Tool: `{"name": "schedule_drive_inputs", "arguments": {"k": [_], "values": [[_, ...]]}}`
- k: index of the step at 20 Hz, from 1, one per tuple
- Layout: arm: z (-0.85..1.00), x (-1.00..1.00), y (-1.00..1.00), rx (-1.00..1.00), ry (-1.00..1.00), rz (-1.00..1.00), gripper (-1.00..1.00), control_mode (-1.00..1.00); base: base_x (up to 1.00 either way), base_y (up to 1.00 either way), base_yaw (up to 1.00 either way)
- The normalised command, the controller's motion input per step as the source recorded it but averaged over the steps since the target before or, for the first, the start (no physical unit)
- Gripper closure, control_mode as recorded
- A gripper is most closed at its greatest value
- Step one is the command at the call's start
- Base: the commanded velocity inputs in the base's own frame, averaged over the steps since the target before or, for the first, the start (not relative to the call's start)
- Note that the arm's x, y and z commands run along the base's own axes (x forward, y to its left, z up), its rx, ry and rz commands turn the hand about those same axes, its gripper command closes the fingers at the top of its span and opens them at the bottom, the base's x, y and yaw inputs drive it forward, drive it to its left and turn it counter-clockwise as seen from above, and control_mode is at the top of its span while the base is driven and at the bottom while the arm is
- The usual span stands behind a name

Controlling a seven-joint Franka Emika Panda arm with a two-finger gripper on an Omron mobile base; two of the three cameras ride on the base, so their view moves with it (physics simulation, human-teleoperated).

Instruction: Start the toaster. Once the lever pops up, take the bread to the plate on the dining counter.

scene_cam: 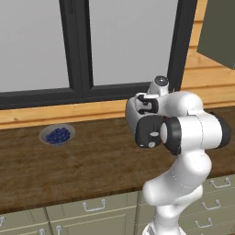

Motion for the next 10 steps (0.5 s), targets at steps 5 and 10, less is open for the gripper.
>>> {"name": "schedule_drive_inputs", "arguments": {"k": [5,10], "values": [[-0.29,0.0,-0.07,0.0,0.0,0.0,1.0,-1.0,0.0,0.0,0.0],[-0.01,-0.07,-0.04,0.04,0.0,0.0,1.0,-1.0,0.0,0.0,0.0]]}}
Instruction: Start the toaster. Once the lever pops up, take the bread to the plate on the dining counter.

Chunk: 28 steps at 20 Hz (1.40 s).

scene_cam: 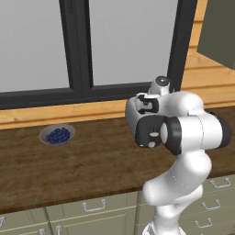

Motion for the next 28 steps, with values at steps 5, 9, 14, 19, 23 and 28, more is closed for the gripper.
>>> {"name": "schedule_drive_inputs", "arguments": {"k": [5,9,14,19,23,28], "values": [[0.09,-0.17,0.0,0.09,0.0,0.0,1.0,-1.0,0.0,0.0,0.0],[0.42,-0.19,0.0,0.07,-0.04,0.0,1.0,-1.0,0.0,0.0,0.0],[0.61,-0.05,0.0,0.03,-0.11,0.0,1.0,-1.0,0.0,0.0,0.0],[0.79,-0.03,0.0,0.01,-0.13,0.0,1.0,-1.0,0.0,0.0,0.0],[0.93,-0.32,0.0,0.0,-0.06,-0.01,1.0,-1.0,0.0,0.0,0.0],[0.87,-0.89,0.0,0.0,0.06,-0.01,1.0,-1.0,0.0,0.0,0.0]]}}
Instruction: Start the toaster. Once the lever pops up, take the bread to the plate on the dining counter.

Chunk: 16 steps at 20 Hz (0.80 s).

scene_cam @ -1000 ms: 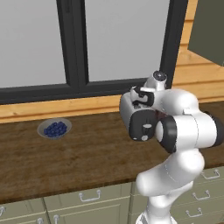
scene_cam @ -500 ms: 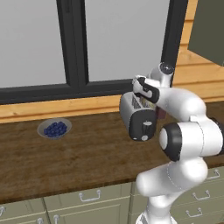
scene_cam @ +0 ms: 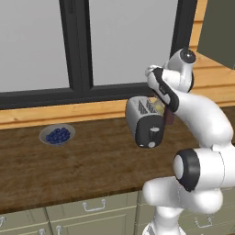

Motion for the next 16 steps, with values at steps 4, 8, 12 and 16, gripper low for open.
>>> {"name": "schedule_drive_inputs", "arguments": {"k": [4,8,12,16], "values": [[0.59,-1.0,0.01,0.0,0.23,-0.03,1.0,-1.0,0.0,0.0,0.0],[0.39,-1.0,0.18,0.0,0.22,-0.01,1.0,-1.0,0.0,0.0,0.0],[0.19,-1.0,0.33,0.0,0.15,0.0,1.0,-1.0,0.0,0.0,0.0],[0.01,-0.87,0.31,0.0,0.08,0.0,1.0,-1.0,0.0,0.0,0.0]]}}
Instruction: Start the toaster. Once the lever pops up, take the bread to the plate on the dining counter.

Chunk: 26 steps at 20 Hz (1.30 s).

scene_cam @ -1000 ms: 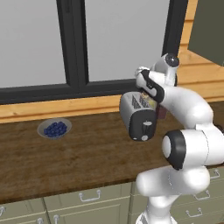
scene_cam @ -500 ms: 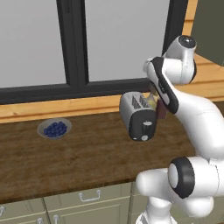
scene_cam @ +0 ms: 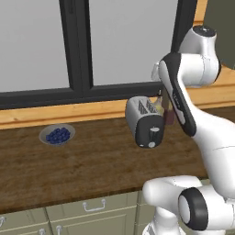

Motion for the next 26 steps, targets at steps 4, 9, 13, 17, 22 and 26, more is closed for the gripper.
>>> {"name": "schedule_drive_inputs", "arguments": {"k": [4,9,13,17,22,26], "values": [[-0.02,-0.6,0.16,0.0,0.09,0.01,1.0,-1.0,0.0,0.0,0.0],[-0.07,-0.46,0.09,0.0,0.08,0.02,1.0,-1.0,0.0,0.0,0.0],[-0.1,-0.41,0.13,0.0,0.05,0.01,1.0,1.0,-0.17,0.04,0.0],[0.0,0.0,0.0,0.0,0.0,0.0,1.0,1.0,-0.88,0.24,0.06],[0.0,0.0,0.0,0.0,0.0,0.0,1.0,1.0,-0.84,0.56,0.54],[0.0,0.0,0.0,0.0,0.0,0.0,1.0,1.0,-0.37,0.63,0.9]]}}
